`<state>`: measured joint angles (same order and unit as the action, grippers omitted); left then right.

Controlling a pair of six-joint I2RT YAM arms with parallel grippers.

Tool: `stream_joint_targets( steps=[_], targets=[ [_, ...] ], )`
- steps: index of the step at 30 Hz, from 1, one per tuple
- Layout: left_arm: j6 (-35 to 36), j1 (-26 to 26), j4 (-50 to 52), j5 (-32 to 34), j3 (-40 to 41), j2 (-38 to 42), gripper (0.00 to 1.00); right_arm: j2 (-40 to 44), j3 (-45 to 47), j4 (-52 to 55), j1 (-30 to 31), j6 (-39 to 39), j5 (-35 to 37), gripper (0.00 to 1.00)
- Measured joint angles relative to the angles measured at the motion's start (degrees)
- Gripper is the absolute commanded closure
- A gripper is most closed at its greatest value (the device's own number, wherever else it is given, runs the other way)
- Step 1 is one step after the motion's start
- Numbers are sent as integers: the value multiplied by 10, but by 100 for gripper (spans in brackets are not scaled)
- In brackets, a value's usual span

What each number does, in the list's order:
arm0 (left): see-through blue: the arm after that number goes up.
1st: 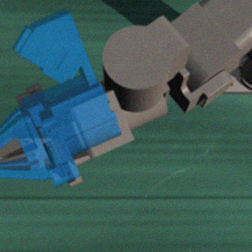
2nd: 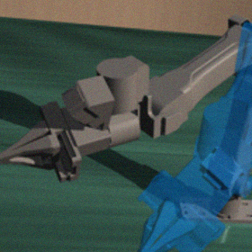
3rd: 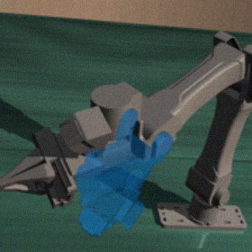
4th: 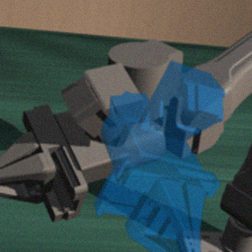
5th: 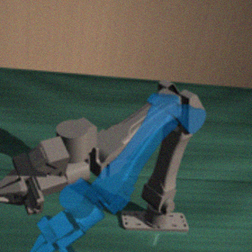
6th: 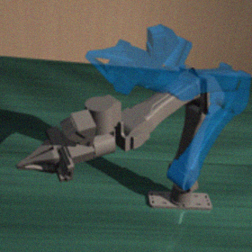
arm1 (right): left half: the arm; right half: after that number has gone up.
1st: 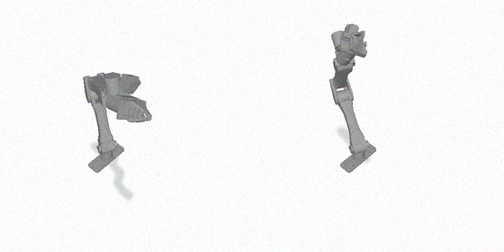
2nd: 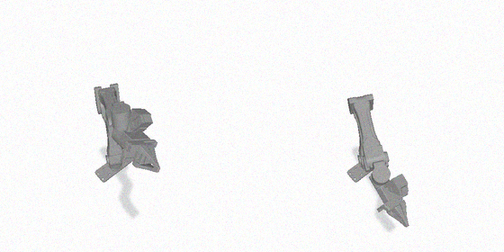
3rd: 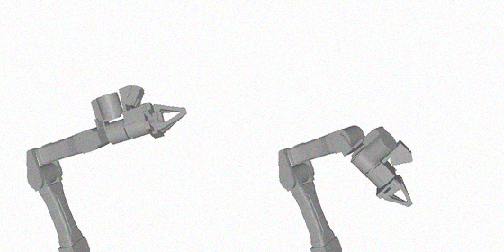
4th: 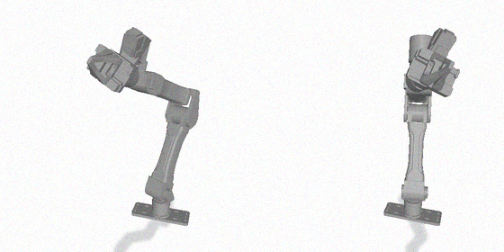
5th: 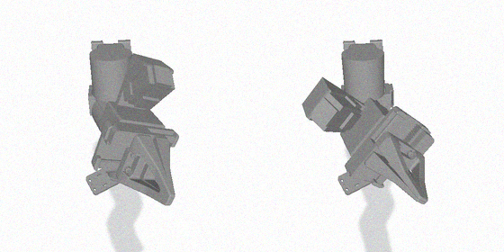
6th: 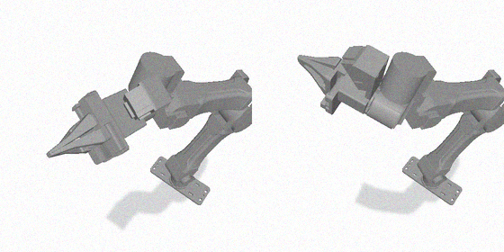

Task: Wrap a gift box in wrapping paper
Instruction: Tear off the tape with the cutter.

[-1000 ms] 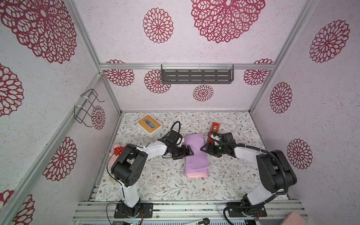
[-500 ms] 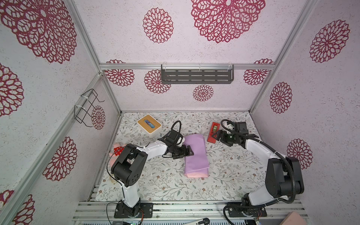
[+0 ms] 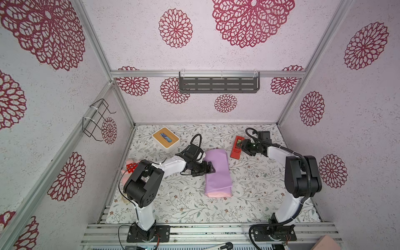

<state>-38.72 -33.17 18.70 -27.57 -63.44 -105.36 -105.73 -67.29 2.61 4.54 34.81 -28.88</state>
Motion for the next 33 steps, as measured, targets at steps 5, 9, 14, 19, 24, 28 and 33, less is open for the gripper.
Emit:
stream_joint_targets(
  steps=[5, 9, 14, 19, 24, 28, 33],
  targets=[
    [0, 0, 0, 0, 0, 0, 10, -13, 0, -14, 0, 11, -13, 50],
    [2, 0, 0, 0, 0, 0, 10, -17, 0, -25, -1, 14, -23, 53],
    [2, 0, 0, 1, 0, 0, 11, -27, 0, -37, 0, 14, -42, 56],
    [4, 0, 0, 1, -1, 0, 11, -30, 1, -41, 1, 23, -46, 61],
    [6, 0, 0, 2, -1, 0, 11, -30, 13, -55, 1, 43, -52, 69],
    [6, -1, 1, 3, -1, 0, 11, -31, 24, -75, 0, 66, -59, 75],
    [7, -1, 1, 3, -1, 0, 11, -33, 35, -101, -3, 90, -63, 82]
  ],
)
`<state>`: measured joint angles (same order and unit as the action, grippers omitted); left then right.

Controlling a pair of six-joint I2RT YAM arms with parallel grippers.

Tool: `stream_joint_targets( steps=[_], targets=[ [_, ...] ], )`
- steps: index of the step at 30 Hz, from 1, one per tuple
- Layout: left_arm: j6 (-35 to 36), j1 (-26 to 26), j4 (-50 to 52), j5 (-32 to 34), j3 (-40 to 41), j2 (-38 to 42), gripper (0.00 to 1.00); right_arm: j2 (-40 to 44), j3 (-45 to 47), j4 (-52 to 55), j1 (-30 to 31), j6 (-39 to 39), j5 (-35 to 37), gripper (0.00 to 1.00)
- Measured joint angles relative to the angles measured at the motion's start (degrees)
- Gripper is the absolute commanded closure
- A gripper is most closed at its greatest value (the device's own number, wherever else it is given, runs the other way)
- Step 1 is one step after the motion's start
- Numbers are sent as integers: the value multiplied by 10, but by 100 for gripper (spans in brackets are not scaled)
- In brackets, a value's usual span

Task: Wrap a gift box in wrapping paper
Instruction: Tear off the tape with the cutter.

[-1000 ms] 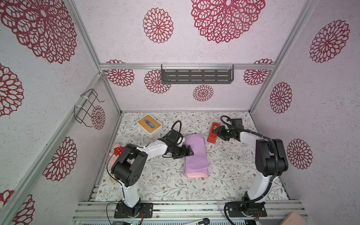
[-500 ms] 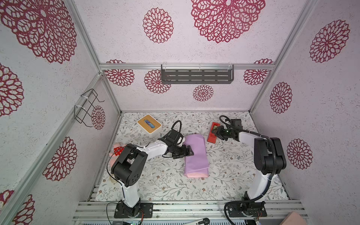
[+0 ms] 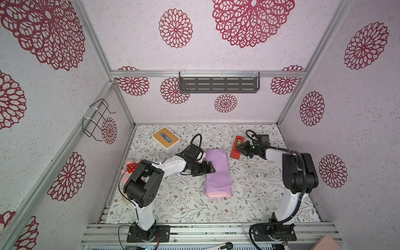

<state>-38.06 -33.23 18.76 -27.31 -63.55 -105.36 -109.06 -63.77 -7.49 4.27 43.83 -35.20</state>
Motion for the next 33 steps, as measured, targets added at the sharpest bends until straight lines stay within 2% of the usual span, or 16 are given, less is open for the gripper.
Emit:
stream_joint_targets(
  steps=[13, 24, 33],
  targets=[
    [1, 0, 0, 0, 0, 0, 11, -1, 20, -50, -2, 53, -12, 100],
    [2, 0, 0, 1, 0, 0, 11, -1, 75, -182, -8, 169, -39, 100],
    [2, 0, 0, 1, 0, 0, 11, -1, 94, -239, -8, 220, -47, 100]
  ],
)
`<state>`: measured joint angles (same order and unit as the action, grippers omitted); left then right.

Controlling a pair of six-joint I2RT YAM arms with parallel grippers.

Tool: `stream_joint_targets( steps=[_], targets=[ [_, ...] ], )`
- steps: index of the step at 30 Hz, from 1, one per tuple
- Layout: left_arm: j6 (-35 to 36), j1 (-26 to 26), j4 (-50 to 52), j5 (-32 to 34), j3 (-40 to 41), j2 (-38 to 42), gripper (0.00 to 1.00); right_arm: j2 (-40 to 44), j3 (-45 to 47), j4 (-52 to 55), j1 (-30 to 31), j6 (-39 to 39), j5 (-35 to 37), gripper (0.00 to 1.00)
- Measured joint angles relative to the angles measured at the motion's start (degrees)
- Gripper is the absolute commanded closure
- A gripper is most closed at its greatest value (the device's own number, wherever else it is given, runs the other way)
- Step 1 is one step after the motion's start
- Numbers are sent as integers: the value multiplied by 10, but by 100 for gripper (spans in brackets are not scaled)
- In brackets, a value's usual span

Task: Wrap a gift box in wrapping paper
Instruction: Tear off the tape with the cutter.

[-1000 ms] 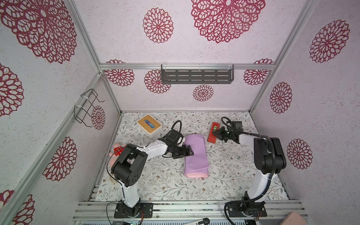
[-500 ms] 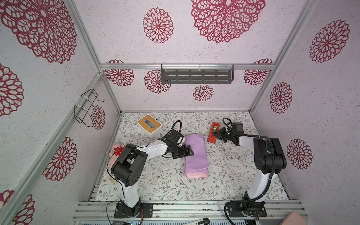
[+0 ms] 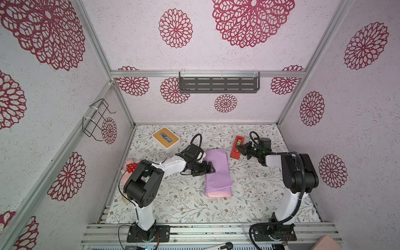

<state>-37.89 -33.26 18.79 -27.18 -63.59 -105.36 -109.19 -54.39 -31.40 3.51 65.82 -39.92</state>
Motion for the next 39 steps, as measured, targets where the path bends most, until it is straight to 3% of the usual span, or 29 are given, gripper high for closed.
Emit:
stream_joint_targets(
  steps=[39],
  targets=[
    [1, 0, 0, 0, 0, 0, 11, 58, 95, -92, 18, 63, -7, 100]
  ],
)
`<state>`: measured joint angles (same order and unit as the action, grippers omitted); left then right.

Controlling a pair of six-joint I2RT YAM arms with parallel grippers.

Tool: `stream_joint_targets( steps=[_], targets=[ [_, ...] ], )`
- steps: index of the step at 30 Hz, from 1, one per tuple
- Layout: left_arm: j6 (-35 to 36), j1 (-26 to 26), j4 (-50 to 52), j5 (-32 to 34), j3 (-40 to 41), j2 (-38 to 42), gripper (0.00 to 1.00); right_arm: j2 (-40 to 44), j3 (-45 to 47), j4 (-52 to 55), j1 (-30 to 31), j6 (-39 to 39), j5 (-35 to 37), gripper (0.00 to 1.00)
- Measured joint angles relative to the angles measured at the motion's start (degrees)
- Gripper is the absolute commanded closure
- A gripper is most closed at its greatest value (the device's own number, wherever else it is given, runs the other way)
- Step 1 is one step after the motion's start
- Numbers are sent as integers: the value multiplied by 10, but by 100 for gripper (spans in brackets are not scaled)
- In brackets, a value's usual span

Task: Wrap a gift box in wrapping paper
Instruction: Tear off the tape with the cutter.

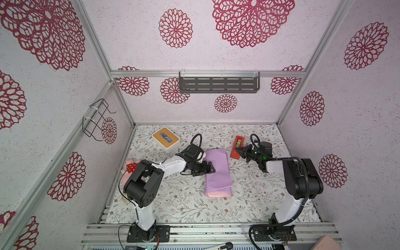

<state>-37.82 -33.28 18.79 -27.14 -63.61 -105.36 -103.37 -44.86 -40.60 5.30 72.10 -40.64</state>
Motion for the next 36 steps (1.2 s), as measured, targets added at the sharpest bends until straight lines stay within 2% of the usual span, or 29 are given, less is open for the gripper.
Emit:
stream_joint_targets(
  steps=[15, 36],
  targets=[
    [1, 0, 0, 0, 0, 0, 12, 20, 70, -44, 21, 14, 14, 100],
    [1, 0, 0, 0, 0, 0, 11, 31, 89, -54, 23, 15, 25, 100]
  ],
)
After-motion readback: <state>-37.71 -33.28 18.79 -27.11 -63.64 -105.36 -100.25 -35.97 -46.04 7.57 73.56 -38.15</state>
